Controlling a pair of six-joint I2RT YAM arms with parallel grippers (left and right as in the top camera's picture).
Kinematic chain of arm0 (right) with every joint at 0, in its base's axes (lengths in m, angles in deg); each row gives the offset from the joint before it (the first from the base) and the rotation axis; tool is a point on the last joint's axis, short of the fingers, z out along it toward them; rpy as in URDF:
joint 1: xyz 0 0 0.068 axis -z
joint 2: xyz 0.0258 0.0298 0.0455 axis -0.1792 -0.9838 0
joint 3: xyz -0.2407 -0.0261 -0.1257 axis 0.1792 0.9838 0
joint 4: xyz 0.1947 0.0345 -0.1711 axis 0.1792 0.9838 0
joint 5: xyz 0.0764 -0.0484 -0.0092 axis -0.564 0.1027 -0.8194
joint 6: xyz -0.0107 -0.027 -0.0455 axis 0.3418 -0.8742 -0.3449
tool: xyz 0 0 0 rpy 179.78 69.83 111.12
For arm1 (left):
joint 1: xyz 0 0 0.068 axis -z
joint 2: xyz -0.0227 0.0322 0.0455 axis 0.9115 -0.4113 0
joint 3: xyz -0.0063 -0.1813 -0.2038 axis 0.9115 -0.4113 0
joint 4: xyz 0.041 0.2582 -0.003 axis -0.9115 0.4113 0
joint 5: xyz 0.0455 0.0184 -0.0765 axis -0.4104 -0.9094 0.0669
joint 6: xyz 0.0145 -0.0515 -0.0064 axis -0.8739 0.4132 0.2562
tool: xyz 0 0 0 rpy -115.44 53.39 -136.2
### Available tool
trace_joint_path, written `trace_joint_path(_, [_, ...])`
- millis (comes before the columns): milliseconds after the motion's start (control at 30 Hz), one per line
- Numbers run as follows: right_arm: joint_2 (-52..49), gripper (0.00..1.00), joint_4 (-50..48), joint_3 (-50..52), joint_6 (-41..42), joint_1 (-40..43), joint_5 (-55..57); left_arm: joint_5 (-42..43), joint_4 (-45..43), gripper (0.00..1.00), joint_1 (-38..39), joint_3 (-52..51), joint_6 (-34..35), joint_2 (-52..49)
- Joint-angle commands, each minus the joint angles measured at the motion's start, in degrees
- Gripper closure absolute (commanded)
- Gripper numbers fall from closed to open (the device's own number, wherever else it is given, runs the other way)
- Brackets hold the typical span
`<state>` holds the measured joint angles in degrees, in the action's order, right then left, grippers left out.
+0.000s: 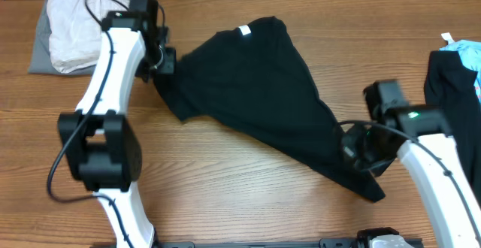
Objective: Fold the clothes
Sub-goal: 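Lift the shirt with both grippers, stretch and lay it flat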
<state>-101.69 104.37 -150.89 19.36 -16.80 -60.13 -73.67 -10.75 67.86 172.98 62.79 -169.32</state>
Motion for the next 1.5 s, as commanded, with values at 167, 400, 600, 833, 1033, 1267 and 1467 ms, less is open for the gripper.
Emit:
trace_joint_path(167, [1.2,0.96,7.2,-24.8,-6.8,-0.3,7.9,-0.2,3.4,0.96,-0.7,4.2,2.8,17.1])
trace_joint_path(400, [1.2,0.96,14.2,-46.3,-8.5,-0.3,13.6,-3.6,10.4,0.96,-1.1,18.5,5.7,26.3])
trace_joint_path(600, [1.2,0.96,14.1,-59.2,-11.0,-0.3,12.9,-3.6,17.7,0.96,-1.0,33.7,6.6,29.7])
trace_joint_path(833, [1.2,0.96,14.1,-66.9,-11.2,-0.3,14.3,-3.6,23.7,0.96,-1.0,48.8,6.8,30.2])
trace_joint_path(1033, [0.2,0.96,11.2,-68.2,-11.2,-0.2,19.9,-6.5,20.1,0.96,-1.0,52.2,6.8,29.7])
trace_joint_path(1267, [-9.1,0.96,5.5,-68.2,-11.2,0.5,24.7,-2.9,14.3,0.96,-1.0,52.2,7.3,19.1])
trace_joint_path(1467, [-22.6,0.96,3.2,-68.2,-11.7,6.6,22.3,1.0,10.7,0.96,-1.0,52.2,7.2,3.5])
